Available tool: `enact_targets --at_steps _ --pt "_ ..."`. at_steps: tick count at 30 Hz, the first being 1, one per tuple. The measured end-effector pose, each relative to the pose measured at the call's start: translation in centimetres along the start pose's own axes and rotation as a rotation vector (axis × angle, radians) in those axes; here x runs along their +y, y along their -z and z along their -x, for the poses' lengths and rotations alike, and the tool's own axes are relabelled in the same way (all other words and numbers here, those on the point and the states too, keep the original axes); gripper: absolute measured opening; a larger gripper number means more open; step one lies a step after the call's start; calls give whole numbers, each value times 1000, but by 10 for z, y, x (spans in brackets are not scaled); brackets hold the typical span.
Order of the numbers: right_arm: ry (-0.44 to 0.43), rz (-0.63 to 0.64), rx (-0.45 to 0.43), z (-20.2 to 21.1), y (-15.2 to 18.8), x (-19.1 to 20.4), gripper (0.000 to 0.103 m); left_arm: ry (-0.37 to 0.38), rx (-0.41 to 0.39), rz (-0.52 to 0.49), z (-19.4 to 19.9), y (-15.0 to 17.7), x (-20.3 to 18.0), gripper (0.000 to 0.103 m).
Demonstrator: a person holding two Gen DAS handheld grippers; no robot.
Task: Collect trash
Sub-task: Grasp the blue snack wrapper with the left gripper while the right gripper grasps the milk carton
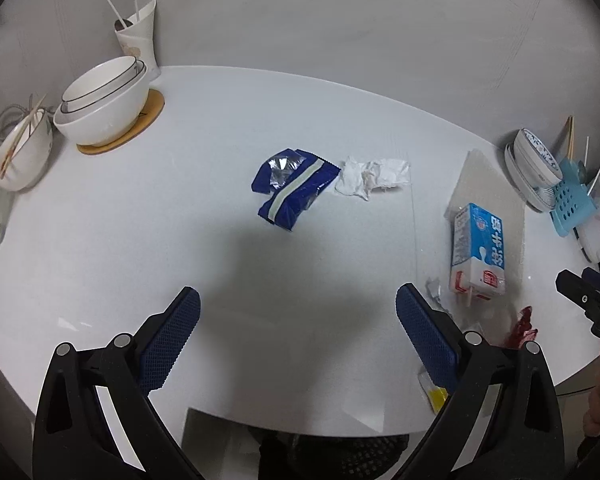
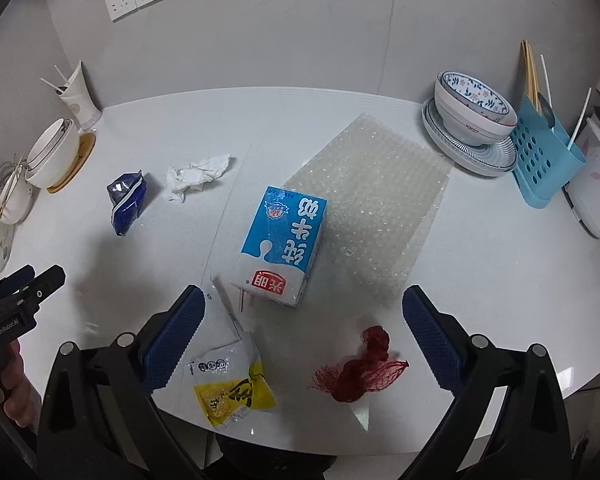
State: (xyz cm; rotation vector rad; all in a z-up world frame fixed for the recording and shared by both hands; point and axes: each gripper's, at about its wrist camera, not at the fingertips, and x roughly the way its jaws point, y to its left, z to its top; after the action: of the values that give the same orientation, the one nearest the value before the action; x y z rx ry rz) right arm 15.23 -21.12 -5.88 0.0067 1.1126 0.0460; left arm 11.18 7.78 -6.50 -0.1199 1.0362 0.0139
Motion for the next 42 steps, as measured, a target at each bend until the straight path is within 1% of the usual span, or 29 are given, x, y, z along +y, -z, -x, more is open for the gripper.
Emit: enact_targets --at_steps 5,14,19,25,27,29,30,32,34,35,37,38,39,40,42 --pt "8 -28 55 -33 -16 7 95 10 20 -12 -35 -30 12 96" --pt "39 -72 126 -81 -40 11 95 29 54 -57 -88 -74 16 96" --pt "53 -98 168 -102 -46 10 95 43 78 -100 -115 -91 12 96" --pt "62 -118 197 -118 -51 10 95 54 115 -156 -141 -97 5 95" --pt "66 -123 211 -124 -52 10 93 61 126 -168 -149 -98 3 92" --pt "65 -129 226 -129 -53 9 92 65 141 -185 -156 -98 0 86" --pt "67 -135 233 -131 -53 8 91 69 148 -188 -158 -98 -2 85" --pt "72 -145 251 -137 -54 6 88 69 160 -192 -163 -98 -2 75" --pt "68 -156 268 -141 -55 6 84 66 171 -197 -167 -98 -4 70" --pt "67 -158 273 -143 -55 5 83 67 172 -198 -168 -98 -5 65" --pt "71 -163 285 -147 -55 5 78 66 173 -204 -168 -98 -6 61" --pt "70 -168 295 -149 -54 6 76 70 171 -203 -168 -98 -6 57" --pt "66 -171 304 -151 -55 6 73 76 170 -202 -168 -99 -6 52" --pt "61 -175 313 -153 -55 6 69 75 171 -203 -169 -99 -7 50" --pt "52 -179 326 -156 -54 7 64 77 170 -205 -169 -100 -8 45"
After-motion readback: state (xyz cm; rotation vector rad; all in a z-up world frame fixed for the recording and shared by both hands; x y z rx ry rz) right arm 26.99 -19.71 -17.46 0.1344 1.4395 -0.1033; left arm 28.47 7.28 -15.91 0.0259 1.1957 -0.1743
